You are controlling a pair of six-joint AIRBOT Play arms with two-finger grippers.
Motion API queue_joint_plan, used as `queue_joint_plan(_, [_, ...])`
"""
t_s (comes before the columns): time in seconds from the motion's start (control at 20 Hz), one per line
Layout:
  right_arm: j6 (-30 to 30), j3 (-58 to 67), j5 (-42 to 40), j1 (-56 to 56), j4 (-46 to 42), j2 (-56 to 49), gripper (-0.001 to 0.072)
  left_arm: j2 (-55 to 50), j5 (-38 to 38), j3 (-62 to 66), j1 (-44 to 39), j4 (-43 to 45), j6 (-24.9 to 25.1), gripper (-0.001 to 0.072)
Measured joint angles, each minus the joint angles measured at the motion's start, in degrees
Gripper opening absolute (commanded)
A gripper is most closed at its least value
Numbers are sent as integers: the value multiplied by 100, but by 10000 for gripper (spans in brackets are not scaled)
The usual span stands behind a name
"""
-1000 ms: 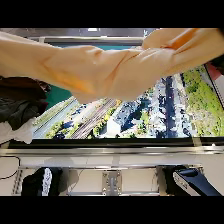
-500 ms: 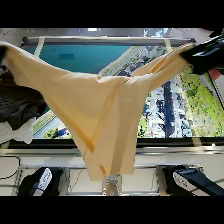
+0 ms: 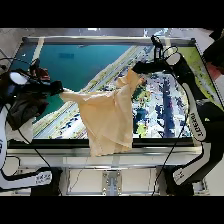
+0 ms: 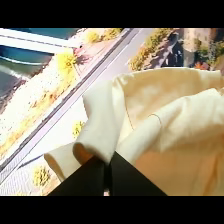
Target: Fold the shirts.
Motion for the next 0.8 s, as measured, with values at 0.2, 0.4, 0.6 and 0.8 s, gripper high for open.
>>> queue_joint_plan(0.2, [-7,426,-1185,28,793,-365,449,-264,291,-37,79,492,-404,27])
queue_joint_plan(0.4, [103,1429,-72,-278,437,-289,447,-50,92,-48,308,1231,-774,720])
queue_joint_plan(0.6, [341,1576,2288,-632,-367,302,426,437,654,-42,457,1353,-883,713])
queue_joint_plan(0.8, [387,660,3668,-2,-673,756,426,474,1123,111,278,1215,-695,713])
